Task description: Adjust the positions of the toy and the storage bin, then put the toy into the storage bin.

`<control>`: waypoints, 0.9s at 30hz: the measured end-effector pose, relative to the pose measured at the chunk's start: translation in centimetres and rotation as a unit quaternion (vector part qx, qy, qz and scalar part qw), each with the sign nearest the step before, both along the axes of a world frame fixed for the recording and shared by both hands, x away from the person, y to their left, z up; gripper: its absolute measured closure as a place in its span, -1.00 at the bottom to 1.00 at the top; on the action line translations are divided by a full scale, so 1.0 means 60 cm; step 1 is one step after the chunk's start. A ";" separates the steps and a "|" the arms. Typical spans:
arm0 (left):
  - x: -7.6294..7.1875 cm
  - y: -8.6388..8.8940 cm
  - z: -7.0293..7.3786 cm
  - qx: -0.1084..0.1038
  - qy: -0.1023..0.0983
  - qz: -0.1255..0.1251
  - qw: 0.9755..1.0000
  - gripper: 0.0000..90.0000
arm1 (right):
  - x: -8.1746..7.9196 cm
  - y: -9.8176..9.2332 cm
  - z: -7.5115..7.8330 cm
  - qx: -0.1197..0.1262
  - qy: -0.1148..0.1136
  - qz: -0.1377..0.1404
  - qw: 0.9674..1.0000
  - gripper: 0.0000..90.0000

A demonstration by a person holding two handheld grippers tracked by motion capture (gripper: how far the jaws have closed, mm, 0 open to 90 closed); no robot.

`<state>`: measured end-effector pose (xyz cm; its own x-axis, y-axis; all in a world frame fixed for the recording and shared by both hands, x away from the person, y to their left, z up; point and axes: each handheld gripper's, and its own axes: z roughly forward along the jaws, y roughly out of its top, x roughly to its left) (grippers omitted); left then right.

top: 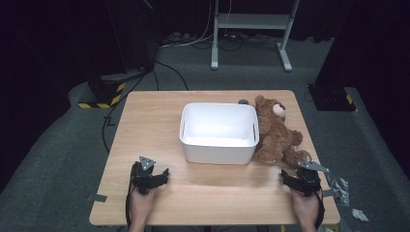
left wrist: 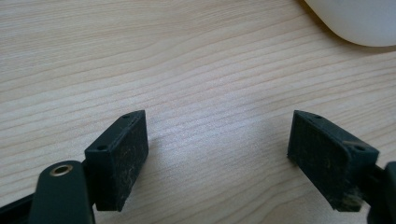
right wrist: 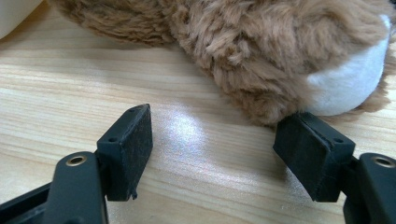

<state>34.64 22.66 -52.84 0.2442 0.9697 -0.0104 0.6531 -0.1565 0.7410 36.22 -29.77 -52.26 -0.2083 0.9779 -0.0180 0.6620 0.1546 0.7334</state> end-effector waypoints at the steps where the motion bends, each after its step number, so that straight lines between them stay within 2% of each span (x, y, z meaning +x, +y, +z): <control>1: 0.000 0.000 0.000 0.000 0.000 0.000 1.000 -0.55 | 0.000 0.000 0.000 0.000 0.000 0.000 1.000 -0.39; 20: 0.000 0.001 0.000 0.003 0.000 -0.002 1.000 -0.55 | 0.000 0.002 0.000 0.003 0.003 -0.003 1.000 -0.41; 22: 0.000 0.001 0.000 0.003 -0.001 -0.004 1.000 -0.55 | 0.000 0.001 0.000 -0.002 0.000 0.002 1.000 -0.41; 27: -0.001 0.001 0.000 0.003 -0.001 -0.005 1.000 -0.55 | -0.001 0.001 0.002 0.001 0.011 0.008 1.000 -0.43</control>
<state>34.59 22.71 -52.83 0.2544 0.9671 -0.0043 0.6496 -0.1676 0.7416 36.18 -29.74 -52.12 -0.2250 0.9743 -0.0109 0.6757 0.1640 0.7187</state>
